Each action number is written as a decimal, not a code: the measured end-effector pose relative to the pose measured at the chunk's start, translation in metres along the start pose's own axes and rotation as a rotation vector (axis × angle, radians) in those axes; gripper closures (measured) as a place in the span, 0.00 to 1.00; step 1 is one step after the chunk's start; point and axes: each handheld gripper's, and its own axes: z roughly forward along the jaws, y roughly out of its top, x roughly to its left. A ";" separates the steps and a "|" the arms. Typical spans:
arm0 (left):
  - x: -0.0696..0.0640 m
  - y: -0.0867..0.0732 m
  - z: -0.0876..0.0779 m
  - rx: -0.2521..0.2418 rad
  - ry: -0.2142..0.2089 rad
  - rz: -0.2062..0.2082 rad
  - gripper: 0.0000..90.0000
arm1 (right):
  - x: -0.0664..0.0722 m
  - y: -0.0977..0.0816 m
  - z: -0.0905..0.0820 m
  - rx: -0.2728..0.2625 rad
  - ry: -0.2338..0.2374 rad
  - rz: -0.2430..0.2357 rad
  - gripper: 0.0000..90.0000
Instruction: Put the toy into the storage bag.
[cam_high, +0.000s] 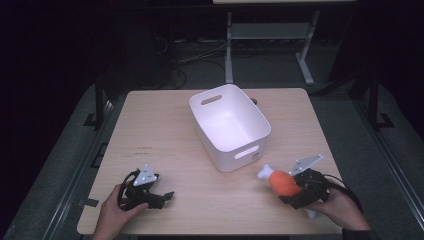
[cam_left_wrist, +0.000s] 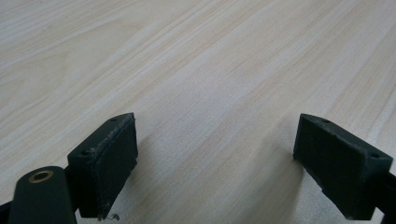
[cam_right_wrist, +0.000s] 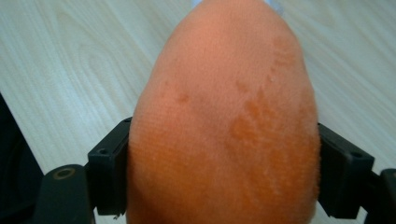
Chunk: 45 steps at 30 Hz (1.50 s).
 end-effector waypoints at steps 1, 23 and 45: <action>0.000 0.000 0.000 0.000 0.000 0.000 0.14 | -0.002 -0.001 -0.002 -0.003 -0.002 0.004 0.23; 0.000 0.000 0.000 -0.001 0.001 0.000 0.14 | -0.039 -0.001 -0.024 -0.098 -0.056 0.112 0.23; 0.000 0.000 0.000 -0.004 0.000 -0.002 0.14 | -0.057 0.027 -0.048 -0.182 -0.070 0.114 0.23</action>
